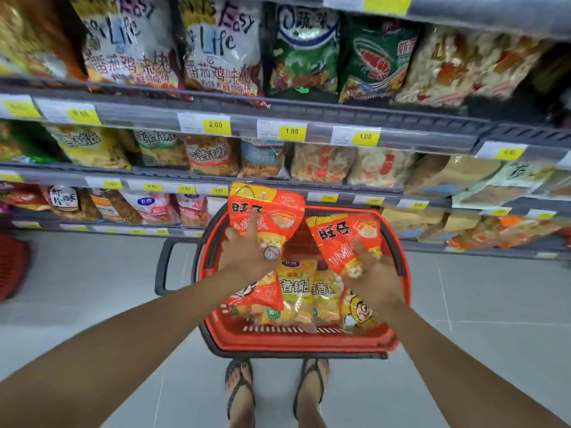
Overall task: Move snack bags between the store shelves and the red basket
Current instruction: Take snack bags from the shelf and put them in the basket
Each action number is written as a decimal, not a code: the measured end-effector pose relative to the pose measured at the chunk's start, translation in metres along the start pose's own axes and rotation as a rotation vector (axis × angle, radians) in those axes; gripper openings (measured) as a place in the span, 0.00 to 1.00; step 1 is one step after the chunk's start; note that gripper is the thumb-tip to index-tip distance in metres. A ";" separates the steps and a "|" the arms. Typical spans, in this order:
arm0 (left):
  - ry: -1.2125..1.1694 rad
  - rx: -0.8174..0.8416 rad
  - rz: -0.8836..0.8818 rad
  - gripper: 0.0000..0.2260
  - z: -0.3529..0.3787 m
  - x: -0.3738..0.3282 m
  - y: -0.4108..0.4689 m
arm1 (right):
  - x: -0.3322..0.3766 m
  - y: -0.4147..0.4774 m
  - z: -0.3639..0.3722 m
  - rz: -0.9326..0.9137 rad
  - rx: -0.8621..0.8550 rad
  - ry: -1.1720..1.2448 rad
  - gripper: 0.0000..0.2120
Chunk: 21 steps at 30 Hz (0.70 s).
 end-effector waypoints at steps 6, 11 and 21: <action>0.030 -0.080 0.089 0.55 -0.076 -0.046 -0.047 | 0.033 -0.013 -0.093 0.004 -0.070 -0.012 0.42; 0.024 -0.174 0.207 0.56 -0.143 -0.071 -0.093 | 0.073 -0.036 -0.170 -0.045 -0.194 0.017 0.40; -0.028 -0.503 0.391 0.56 -0.300 -0.104 -0.197 | 0.163 -0.090 -0.303 -0.146 -0.427 0.091 0.40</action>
Point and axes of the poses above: each hand's wrist, its own y-axis towards the middle knuckle, its own z-axis out of the palm, x = y × z, the point moved 9 cm from there along y, towards the middle knuckle, and after that the axes turned 10 degrees about -z, right-handed, at the moved point
